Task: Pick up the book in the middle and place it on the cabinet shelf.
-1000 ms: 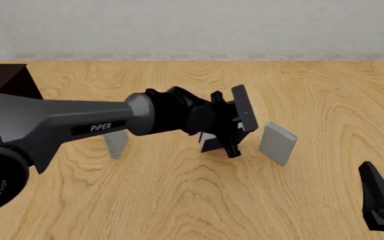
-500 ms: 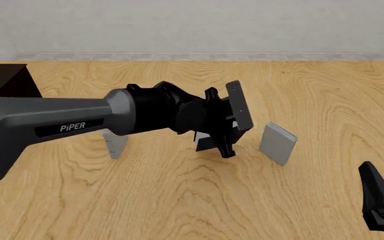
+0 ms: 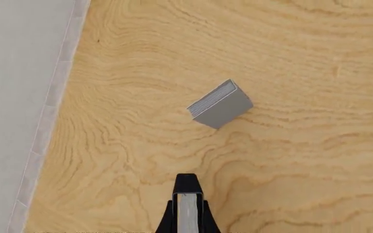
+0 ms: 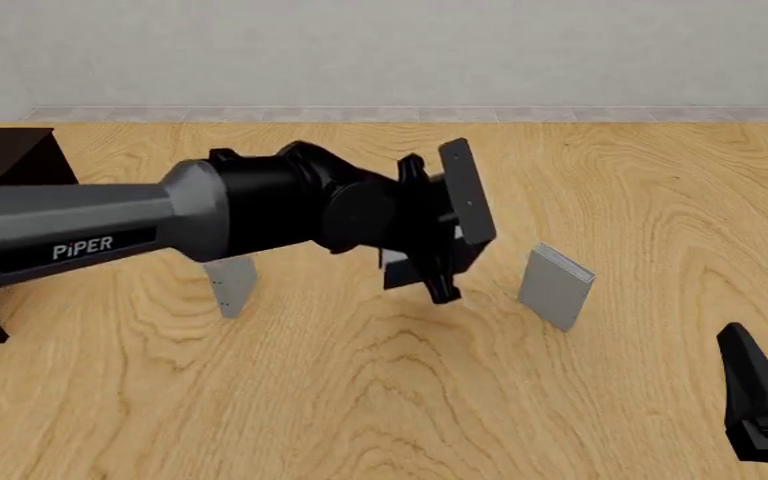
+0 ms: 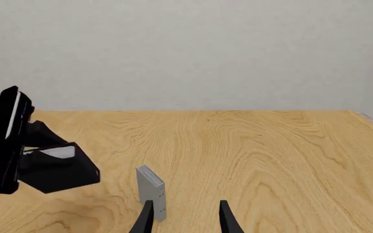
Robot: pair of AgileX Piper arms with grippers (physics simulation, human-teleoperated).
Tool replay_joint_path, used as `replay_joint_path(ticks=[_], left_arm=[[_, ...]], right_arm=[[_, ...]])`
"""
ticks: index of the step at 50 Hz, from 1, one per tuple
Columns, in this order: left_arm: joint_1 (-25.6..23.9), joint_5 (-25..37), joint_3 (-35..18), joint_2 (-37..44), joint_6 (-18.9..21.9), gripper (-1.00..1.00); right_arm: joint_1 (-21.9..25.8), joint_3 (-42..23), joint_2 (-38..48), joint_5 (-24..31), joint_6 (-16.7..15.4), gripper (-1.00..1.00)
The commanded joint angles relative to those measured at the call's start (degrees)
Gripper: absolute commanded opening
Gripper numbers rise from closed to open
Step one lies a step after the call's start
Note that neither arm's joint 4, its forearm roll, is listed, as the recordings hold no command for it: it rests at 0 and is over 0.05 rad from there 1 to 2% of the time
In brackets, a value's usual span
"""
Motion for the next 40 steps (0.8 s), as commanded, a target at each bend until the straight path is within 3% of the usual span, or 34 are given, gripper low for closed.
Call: replay_joint_path(ticks=[1,22,33,40], left_arm=[[0.2,0.8,-0.3,-2.5,1.0,-1.0],[3.7,1.7,-2.3,-4.7,2.8,-1.0],[5.7,-0.2,-0.9,-7.1,4.4,-1.0],[7.1,-2.9,1.8,-9.3,7.7,-1.0]], right_arm=[[0.0,0.0,0.0,0.0,0.0,1.0],[0.0,0.0,0.0,0.0,0.0,1.0],[0.0,0.0,0.0,0.0,0.0,1.0],[0.0,0.0,0.0,0.0,0.0,1.0]])
